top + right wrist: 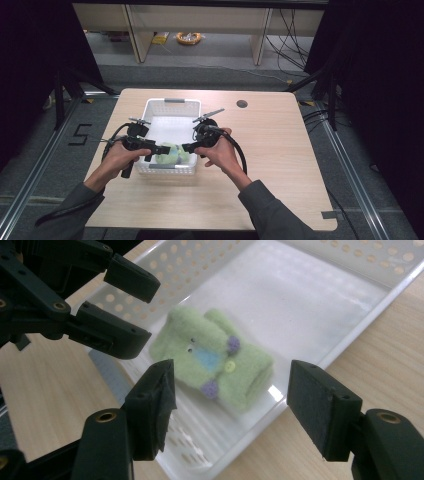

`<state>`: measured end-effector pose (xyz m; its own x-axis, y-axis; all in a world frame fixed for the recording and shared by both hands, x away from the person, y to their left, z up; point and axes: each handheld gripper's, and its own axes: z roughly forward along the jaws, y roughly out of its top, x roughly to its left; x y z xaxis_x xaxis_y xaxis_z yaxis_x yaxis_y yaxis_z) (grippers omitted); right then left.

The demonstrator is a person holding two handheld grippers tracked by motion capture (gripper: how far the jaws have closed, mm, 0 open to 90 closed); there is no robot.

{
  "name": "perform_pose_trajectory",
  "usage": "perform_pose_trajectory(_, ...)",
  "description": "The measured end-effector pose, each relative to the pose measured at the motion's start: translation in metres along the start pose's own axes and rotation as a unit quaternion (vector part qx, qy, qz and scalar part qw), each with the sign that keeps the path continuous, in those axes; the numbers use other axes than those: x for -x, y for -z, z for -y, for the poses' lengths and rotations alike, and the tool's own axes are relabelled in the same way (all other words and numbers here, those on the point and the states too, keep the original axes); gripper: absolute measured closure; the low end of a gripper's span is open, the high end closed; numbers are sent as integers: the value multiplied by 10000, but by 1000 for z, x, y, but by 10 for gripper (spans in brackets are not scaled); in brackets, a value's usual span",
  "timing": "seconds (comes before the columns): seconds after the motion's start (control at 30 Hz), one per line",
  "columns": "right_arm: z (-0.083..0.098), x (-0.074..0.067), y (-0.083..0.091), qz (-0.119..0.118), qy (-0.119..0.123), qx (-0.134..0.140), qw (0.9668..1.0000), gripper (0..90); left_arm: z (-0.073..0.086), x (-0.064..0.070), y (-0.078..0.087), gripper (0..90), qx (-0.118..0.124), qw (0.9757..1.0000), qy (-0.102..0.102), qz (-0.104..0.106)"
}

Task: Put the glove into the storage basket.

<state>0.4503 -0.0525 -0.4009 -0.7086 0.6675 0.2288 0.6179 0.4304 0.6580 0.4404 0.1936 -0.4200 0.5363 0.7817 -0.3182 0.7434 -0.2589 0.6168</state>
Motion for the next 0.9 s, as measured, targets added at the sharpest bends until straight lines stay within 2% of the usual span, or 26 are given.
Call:
perform_pose_trajectory(0.03,2,0,4,-45,-35,-10,10000,361,0,0,0,221,0,10000,0,0)
perform_pose_trajectory(0.07,3,0,6,-50,-84,5,10000,359,2,6,2,215,65,10000,-16,43)
perform_pose_trajectory(0.13,6,2,11,-113,4,92,9999,358,3,11,4,206,87,9998,-89,134)
perform_pose_trajectory(0.17,6,2,11,-113,4,92,9999,358,3,11,4,204,87,9998,-89,134)
perform_pose_trajectory(0.2,9,3,17,-158,-25,150,9998,357,5,17,7,202,155,9996,-157,181)
perform_pose_trajectory(0.23,9,3,17,-158,-25,150,9998,357,5,17,7,201,155,9996,-157,181)
perform_pose_trajectory(0.27,12,4,23,-165,7,198,9997,357,6,22,9,201,308,9992,-145,198)
perform_pose_trajectory(0.43,17,6,32,-192,-26,283,9994,354,8,32,13,190,406,9986,-238,224)
perform_pose_trajectory(0.47,21,6,36,-241,-66,334,9991,352,10,37,14,190,489,9982,-218,272)
perform_pose_trajectory(0.57,25,7,40,-262,-73,356,9990,350,12,43,15,186,563,9976,-235,316)
perform_pose_trajectory(0.7,36,8,51,-258,22,455,9986,344,22,58,17,186,634,9962,-350,483)
perform_pose_trajectory(0.73,38,7,52,-328,-18,478,9983,341,23,61,17,186,687,9957,-351,511)
perform_pose_trajectory(0.9,46,8,62,-238,25,557,9982,333,28,72,18,186,721,9946,-469,589)
